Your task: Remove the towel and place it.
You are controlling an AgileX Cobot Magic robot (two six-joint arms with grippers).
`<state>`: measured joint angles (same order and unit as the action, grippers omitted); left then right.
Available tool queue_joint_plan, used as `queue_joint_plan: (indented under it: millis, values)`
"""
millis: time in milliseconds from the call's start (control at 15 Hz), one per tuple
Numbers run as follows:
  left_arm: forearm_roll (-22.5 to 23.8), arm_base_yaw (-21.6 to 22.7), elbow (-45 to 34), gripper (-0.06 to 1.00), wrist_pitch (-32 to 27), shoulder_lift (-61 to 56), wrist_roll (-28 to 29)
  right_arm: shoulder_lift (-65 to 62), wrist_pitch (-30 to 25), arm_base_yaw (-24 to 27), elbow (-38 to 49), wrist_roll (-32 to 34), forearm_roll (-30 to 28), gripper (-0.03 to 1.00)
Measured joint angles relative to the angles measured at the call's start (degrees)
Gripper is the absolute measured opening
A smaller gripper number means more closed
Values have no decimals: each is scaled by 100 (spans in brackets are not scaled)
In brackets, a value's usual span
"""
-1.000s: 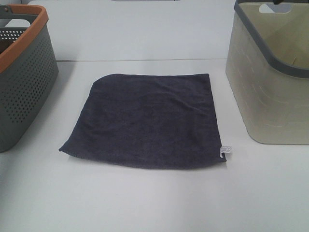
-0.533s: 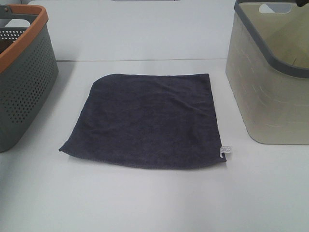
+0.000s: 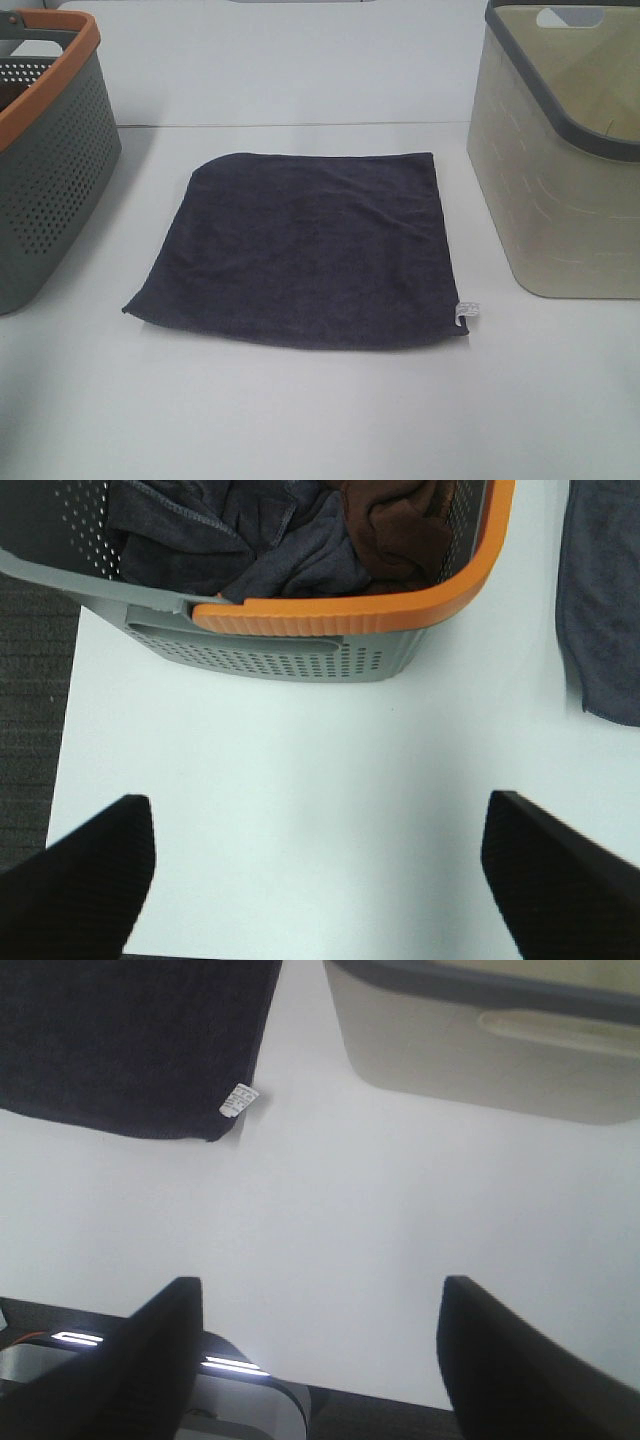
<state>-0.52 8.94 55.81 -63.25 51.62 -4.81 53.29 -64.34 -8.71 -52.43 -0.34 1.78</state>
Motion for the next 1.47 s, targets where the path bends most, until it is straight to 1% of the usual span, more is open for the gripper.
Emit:
queue_joint_plan:
  millis: [200,333,467,600,1000,1200,1467]
  values:
    - [0,0,-1008,88,218,-1352,46,-1106,264,0,1134,-17,189,72]
    - [-166,0,-1587,88,223,-2126,201,-1816,332,0,1788,-23,212,73]
    - [-275,0,-2194,88,229,-2773,235,-2429,344,0,2206,-23,212,73]
    - [-292,0,-2613,88,235,-3409,195,-2922,332,0,2320,-34,212,73]
    - [-367,0,-2710,88,327,-5013,149,-4039,332,0,2349,-40,223,73]
    - [-447,-23,-2722,88,332,-5185,132,-4658,332,0,2355,-40,229,73]
    - [-453,-556,-2722,88,332,-5191,132,-5306,327,0,2366,-40,235,73]
